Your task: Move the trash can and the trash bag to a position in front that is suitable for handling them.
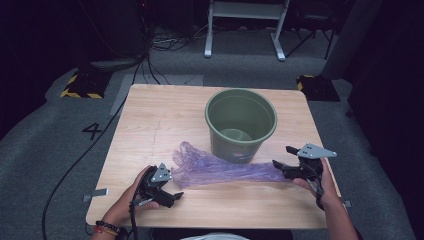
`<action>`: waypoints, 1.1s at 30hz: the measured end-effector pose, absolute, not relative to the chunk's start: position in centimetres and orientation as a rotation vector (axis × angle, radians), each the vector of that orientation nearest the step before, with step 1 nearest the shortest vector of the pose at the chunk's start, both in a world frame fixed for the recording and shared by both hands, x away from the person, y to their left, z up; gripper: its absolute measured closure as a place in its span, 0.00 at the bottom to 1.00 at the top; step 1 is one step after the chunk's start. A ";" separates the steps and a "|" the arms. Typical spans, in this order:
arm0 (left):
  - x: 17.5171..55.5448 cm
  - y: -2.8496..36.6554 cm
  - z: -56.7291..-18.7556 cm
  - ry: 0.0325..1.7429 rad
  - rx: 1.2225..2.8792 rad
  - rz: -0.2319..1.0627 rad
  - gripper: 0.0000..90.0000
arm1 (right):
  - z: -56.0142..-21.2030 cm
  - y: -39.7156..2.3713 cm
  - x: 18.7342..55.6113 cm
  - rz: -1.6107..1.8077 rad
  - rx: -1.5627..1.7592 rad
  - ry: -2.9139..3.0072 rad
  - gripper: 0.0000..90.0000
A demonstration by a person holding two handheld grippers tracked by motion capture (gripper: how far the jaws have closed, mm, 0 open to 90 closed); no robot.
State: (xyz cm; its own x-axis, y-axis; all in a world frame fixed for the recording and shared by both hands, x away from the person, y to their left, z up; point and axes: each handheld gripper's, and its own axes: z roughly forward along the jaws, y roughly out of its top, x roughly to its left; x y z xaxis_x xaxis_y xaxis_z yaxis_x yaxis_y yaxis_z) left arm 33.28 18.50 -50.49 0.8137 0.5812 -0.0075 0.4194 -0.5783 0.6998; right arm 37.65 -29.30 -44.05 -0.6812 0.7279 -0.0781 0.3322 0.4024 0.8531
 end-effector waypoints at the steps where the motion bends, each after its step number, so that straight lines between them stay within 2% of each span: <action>1: 33.3 18.5 -50.5 0.731 2.271 0.289 0.07 | -44.0 -29.0 37.9 1.210 0.908 2.225 0.26; 18: 33.3 18.5 -50.5 0.731 2.272 0.289 0.07 | -43.7 -23.8 40.7 1.259 0.819 2.297 0.22; 33: 33.3 18.5 -50.5 0.732 2.272 0.289 0.07 | -43.5 -21.3 41.6 1.261 0.779 2.298 0.21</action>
State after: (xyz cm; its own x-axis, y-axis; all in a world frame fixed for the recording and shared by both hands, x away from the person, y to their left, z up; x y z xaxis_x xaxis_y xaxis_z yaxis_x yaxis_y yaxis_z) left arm 33.28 18.50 -50.48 0.8138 0.5811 -0.0069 0.4197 -0.5795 0.6986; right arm 41.61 -21.28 -43.50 -0.7627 0.6417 -0.0806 0.2769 0.4366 0.8560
